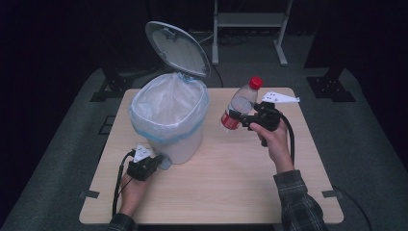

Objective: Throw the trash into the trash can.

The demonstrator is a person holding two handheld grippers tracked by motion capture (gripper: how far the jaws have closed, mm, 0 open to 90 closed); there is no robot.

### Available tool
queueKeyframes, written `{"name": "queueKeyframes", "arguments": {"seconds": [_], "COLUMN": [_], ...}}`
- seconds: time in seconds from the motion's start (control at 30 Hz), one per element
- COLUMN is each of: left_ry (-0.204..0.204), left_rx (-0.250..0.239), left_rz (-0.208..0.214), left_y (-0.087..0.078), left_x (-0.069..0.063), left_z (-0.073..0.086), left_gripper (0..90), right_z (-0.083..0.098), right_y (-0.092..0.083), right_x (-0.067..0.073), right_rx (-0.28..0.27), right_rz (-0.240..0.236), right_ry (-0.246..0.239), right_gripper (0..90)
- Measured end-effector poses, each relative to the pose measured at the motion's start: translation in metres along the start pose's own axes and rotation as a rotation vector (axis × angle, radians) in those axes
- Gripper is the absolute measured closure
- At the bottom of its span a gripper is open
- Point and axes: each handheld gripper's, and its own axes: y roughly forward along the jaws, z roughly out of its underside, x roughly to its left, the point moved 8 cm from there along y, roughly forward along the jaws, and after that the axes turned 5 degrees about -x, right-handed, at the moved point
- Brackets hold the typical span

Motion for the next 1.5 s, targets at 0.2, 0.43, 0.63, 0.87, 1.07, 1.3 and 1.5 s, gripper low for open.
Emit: {"name": "queueKeyframes", "arguments": {"seconds": [0.2, 0.43, 0.63, 0.87, 1.07, 1.3, 1.5], "left_ry": [-0.001, 0.001, 0.001, 0.001, 0.002, 0.004, 0.003], "left_rx": [-0.003, 0.000, -0.001, 0.000, 0.000, 0.001, 0.000], "left_rz": [-0.001, -0.002, -0.002, -0.003, -0.004, -0.004, -0.003], "left_y": [0.000, 0.000, 0.000, 0.000, 0.000, 0.000, 0.000], "left_x": [0.000, 0.000, 0.000, 0.000, 0.000, 0.000, 0.000], "left_z": [0.000, 0.000, 0.000, 0.000, 0.000, 0.000, 0.000], "left_gripper": [89.4, 89.3, 89.4, 89.3, 89.4, 89.3, 89.3], "right_z": [-0.014, -0.025, -0.038, -0.052, -0.061, -0.073, -0.083], "right_y": [-0.008, -0.016, -0.022, -0.026, -0.027, -0.024, -0.020], "right_x": [0.006, 0.013, 0.020, 0.029, 0.038, 0.047, 0.056], "right_rx": [-0.052, -0.064, -0.087, -0.103, -0.108, -0.133, -0.145], "right_rz": [-0.042, -0.064, -0.087, -0.105, -0.130, -0.162, -0.191], "right_ry": [0.025, 0.009, -0.006, -0.021, -0.031, -0.040, -0.042], "right_gripper": [27.0, 27.0, 27.1, 27.1, 27.1, 27.2, 27.2]}}
